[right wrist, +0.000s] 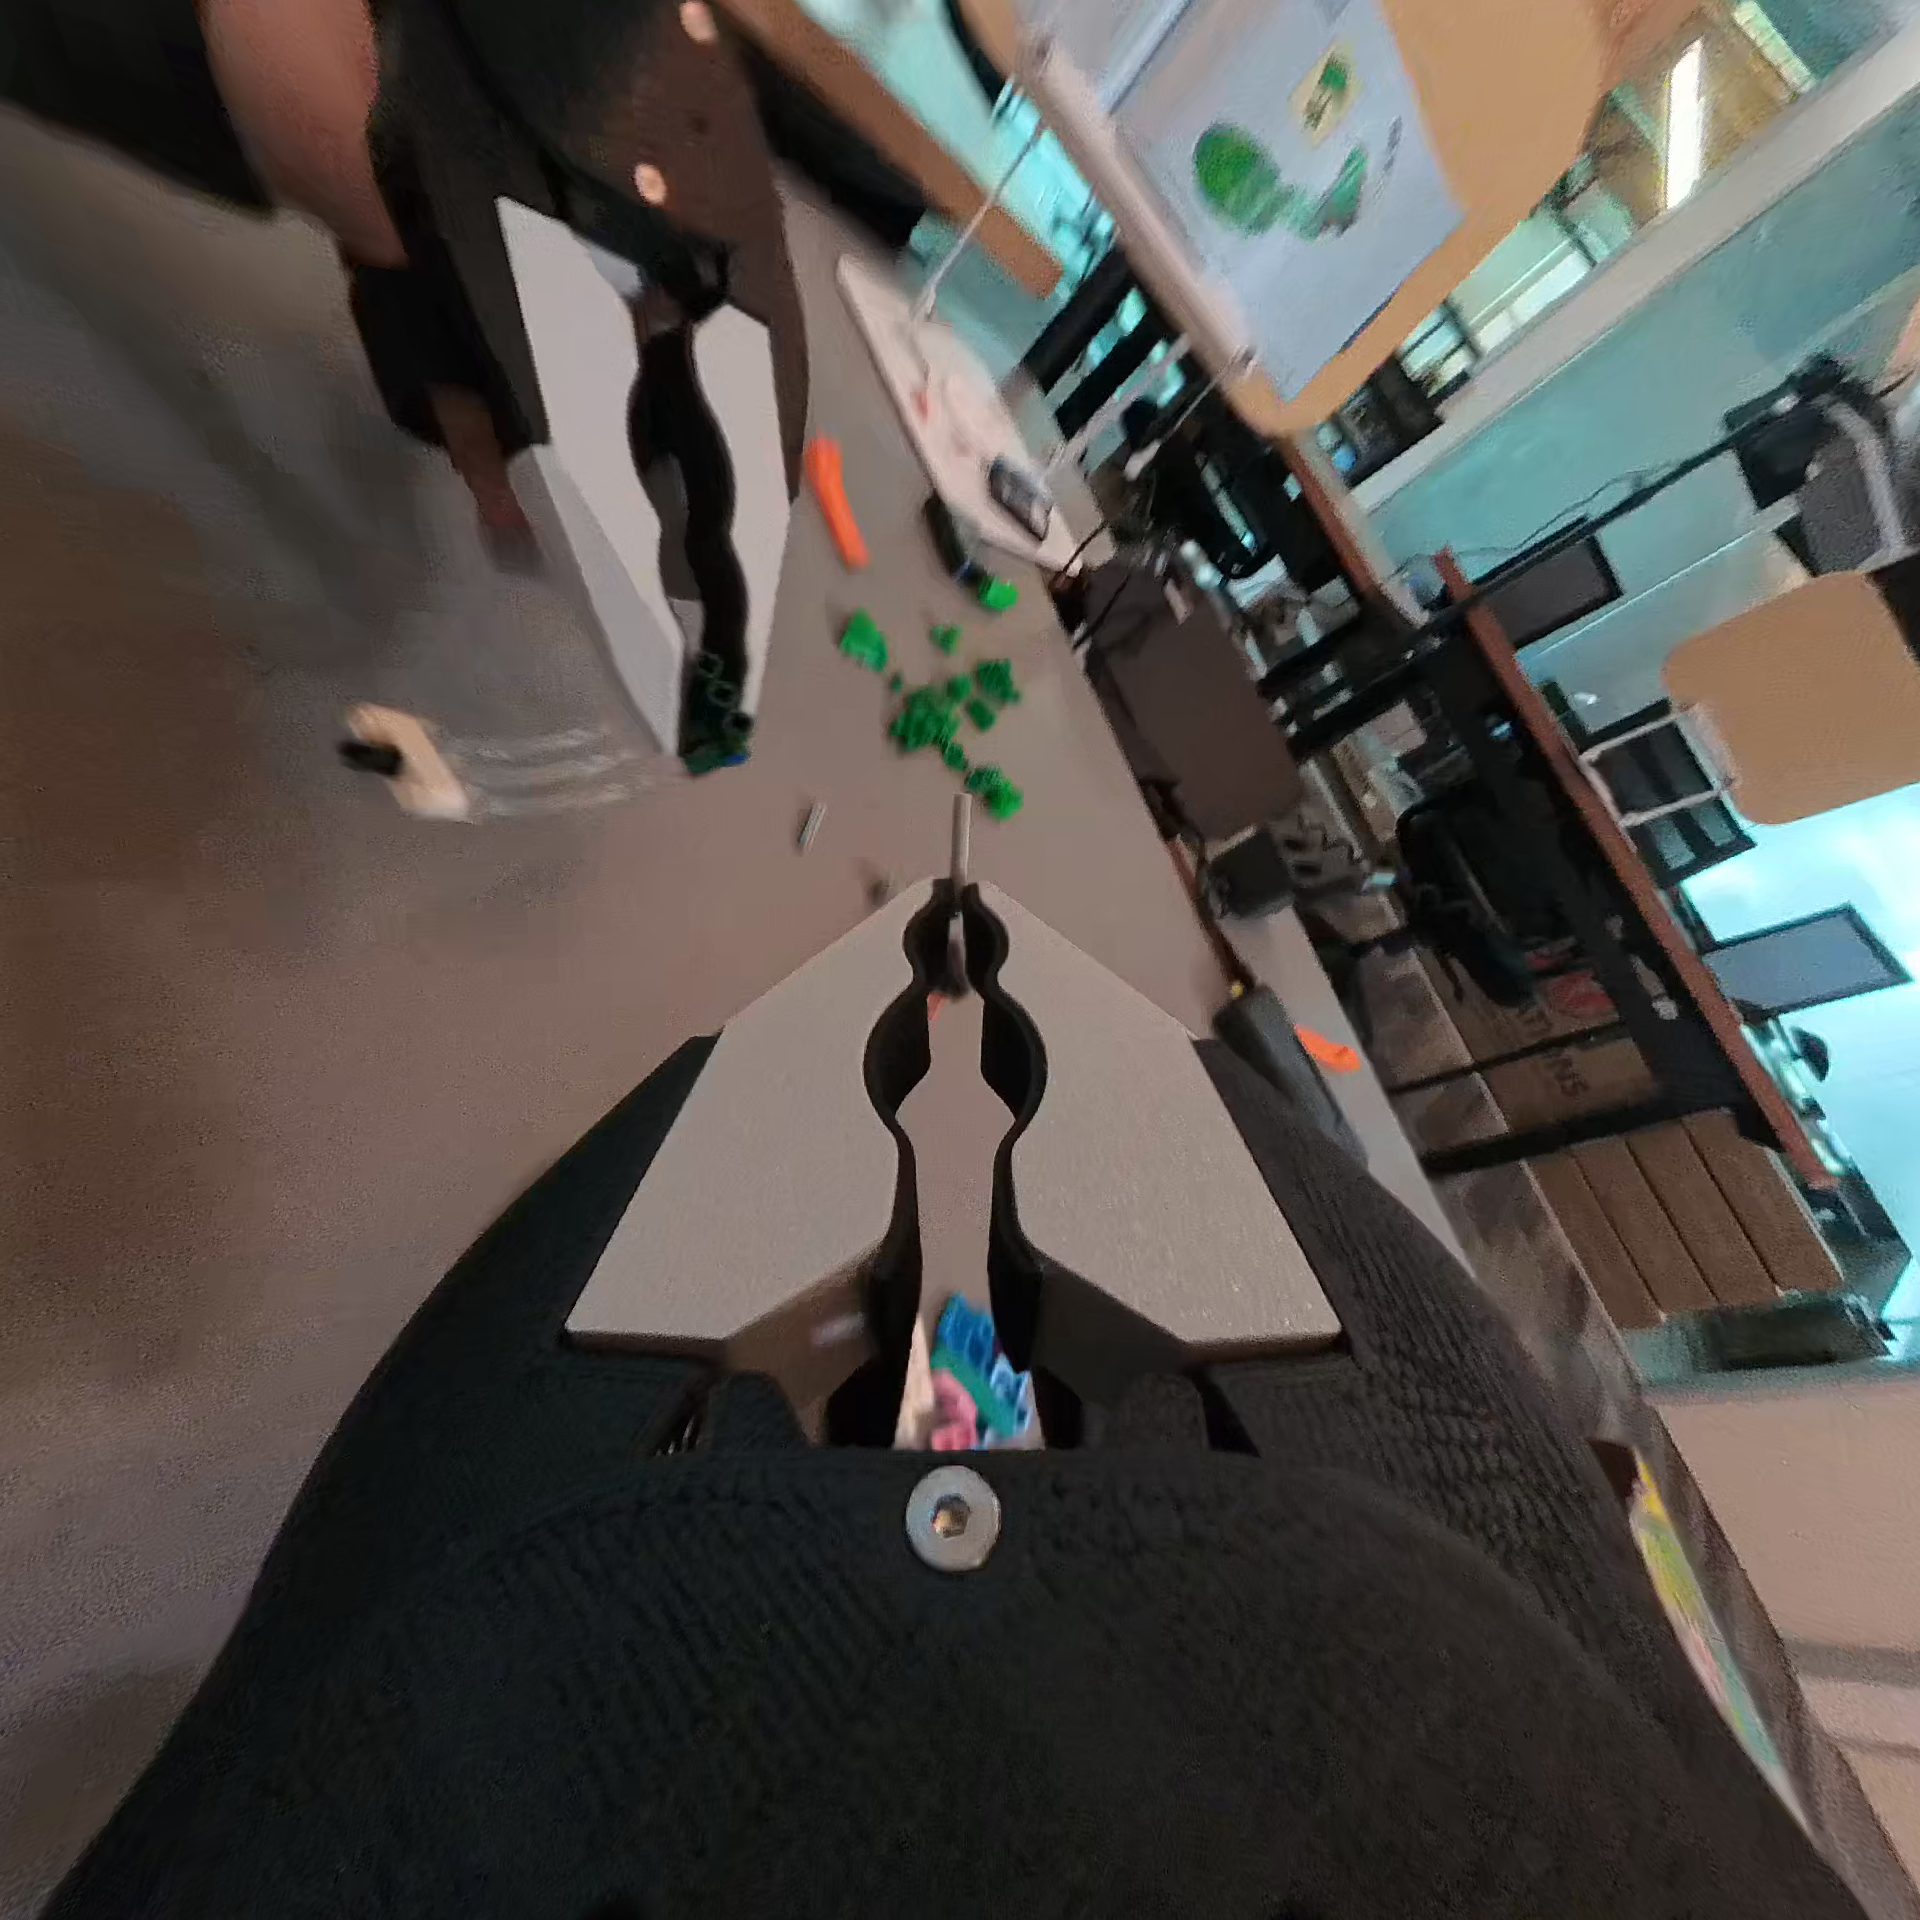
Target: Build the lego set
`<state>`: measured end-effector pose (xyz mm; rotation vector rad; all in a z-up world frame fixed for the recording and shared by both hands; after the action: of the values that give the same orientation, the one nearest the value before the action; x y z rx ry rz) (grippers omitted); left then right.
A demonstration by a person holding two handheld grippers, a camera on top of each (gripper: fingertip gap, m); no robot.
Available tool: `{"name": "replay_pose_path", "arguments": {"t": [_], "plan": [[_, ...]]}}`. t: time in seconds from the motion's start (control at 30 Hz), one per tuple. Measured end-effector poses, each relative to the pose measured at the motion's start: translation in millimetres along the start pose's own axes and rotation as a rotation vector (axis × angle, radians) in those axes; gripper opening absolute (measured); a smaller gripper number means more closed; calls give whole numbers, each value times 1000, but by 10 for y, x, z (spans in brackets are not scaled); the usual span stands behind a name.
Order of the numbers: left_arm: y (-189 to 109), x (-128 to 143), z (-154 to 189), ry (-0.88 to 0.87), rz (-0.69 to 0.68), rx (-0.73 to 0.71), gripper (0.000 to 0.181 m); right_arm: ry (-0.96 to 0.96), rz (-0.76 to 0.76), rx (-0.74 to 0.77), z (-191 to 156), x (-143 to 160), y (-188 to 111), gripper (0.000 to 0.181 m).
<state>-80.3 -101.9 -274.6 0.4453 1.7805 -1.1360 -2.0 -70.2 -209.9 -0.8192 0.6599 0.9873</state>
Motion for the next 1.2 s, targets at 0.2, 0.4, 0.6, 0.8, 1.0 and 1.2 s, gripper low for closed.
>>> {"name": "replay_pose_path", "arguments": {"t": [0.2,0.4,0.6,0.8,1.0,1.2], "plan": [[-1309,-904,-256,288,639,-533,12,128,333,12,241,-1054,160,1],[-2569,-1331,-127,576,935,-843,12,46,619,49,295,-2133,323,0],[-3360,-1462,-176,749,964,-1004,12,-12,830,32,202,-2975,609,1],[-3870,-1366,-324,891,892,-1203,11,64,988,20,322,-3346,977,1],[-4057,-1162,-615,897,848,-1331,11,148,1051,-38,471,-3361,1370,1],[-3991,-1037,-1015,703,710,-1266,12,-231,890,187,379,-3146,1780,1]]}}
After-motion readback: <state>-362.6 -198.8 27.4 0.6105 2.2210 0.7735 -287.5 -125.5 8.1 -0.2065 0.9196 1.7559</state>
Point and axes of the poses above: each gripper's, where its closed fingertips meet, y out along the fingers, x out of its underside, z = x × y across the jaws, the point moved 2 cm from there along -y, back along the fingers, and after that the axes turned 10 degrees about y, right-handed, at the moved point
